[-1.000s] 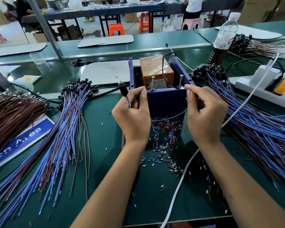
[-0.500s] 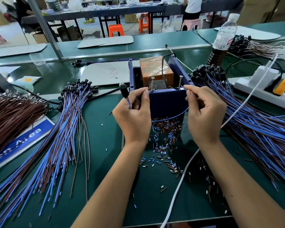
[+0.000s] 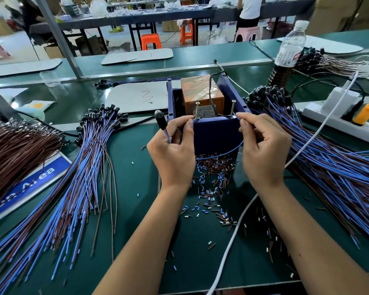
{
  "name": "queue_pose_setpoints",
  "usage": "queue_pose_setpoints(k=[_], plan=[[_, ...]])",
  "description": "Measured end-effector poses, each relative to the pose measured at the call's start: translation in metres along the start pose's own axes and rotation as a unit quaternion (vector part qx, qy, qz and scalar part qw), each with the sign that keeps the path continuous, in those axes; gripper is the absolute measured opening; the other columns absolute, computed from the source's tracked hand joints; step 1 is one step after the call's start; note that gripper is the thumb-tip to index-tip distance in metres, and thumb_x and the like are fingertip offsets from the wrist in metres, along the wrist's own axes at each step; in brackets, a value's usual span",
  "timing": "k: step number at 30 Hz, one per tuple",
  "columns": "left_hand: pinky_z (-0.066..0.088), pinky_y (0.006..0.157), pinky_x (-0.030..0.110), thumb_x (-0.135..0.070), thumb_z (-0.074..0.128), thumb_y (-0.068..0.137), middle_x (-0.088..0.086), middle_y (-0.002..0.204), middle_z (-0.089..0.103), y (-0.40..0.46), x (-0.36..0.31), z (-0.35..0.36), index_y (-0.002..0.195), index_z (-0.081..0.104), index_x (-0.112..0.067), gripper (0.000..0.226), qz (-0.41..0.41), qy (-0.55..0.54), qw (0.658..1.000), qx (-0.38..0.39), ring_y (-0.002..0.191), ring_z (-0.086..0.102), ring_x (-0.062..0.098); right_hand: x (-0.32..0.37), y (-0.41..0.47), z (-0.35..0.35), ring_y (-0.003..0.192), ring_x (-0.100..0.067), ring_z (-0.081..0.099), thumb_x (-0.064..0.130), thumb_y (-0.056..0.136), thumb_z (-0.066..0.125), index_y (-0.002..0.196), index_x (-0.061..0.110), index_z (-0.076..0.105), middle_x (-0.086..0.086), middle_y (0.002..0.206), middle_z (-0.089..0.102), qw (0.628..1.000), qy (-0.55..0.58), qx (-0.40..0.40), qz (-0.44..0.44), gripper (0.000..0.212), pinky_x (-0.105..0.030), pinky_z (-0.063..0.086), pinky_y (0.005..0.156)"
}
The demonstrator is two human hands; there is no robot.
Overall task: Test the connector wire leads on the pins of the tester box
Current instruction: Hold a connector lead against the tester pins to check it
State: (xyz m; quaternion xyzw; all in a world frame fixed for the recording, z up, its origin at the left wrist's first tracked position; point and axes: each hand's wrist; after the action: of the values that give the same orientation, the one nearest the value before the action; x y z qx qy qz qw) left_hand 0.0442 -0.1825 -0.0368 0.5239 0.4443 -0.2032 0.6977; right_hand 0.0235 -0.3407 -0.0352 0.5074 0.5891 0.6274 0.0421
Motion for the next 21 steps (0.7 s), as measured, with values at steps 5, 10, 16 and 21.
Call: queue_pose_setpoints(k=[5, 10, 16, 21], plan=[[0.052, 0.068, 0.042, -0.008, 0.071, 0.095, 0.001, 0.08, 0.075, 0.0, -0.001, -0.001, 0.096, 0.08, -0.008, 0.009, 0.001, -0.006, 1.0, -0.002, 0.072, 0.063, 0.033, 0.001, 0.0, -0.001, 0.079, -0.013, 0.067, 0.009, 0.106, 0.059, 0.113, 0.004, 0.077, -0.003, 0.087, 0.071, 1.0, 0.006, 0.003, 0.002, 0.02, -0.03, 0.054, 0.068], [0.044, 0.063, 0.02, -0.01, 0.072, 0.095, -0.007, 0.079, 0.074, 0.003, -0.01, -0.01, 0.095, 0.08, -0.018, 0.011, -0.014, -0.065, 0.997, -0.025, 0.065, 0.057, 0.006, 0.005, -0.001, -0.008, 0.08, -0.018, 0.069, 0.01, 0.106, 0.06, 0.115, 0.007, 0.076, -0.002, 0.089, 0.072, 0.999, 0.017, -0.029, 0.012, 0.019, -0.041, 0.055, 0.067], [0.035, 0.051, 0.025, -0.018, 0.064, 0.099, -0.006, 0.067, 0.059, 0.048, -0.036, -0.027, 0.095, 0.08, -0.017, 0.016, -0.097, -0.184, 0.977, -0.05, 0.053, 0.041, 0.008, 0.04, 0.047, -0.012, 0.062, -0.014, 0.068, 0.016, 0.106, 0.06, 0.115, 0.015, 0.072, 0.007, 0.085, 0.069, 0.995, 0.092, -0.031, -0.034, 0.015, -0.029, 0.05, 0.055], [0.028, 0.042, 0.02, -0.033, 0.041, 0.111, -0.003, 0.08, 0.044, 0.133, -0.057, -0.029, 0.114, 0.074, -0.014, 0.039, -0.209, -0.248, 0.944, -0.065, 0.048, 0.031, 0.003, 0.075, 0.134, 0.015, 0.058, -0.008, 0.071, 0.012, 0.102, 0.062, 0.112, 0.007, 0.07, 0.002, 0.087, 0.07, 0.996, 0.083, 0.033, -0.011, 0.014, -0.023, 0.055, 0.051]])
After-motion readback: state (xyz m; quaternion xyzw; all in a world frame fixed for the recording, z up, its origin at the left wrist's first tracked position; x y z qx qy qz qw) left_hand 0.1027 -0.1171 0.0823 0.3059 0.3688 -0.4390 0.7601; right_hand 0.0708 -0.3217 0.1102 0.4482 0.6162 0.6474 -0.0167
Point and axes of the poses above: each hand's wrist, its own y-axis towards the middle knuckle, its own z-axis out of the palm, x = y × z
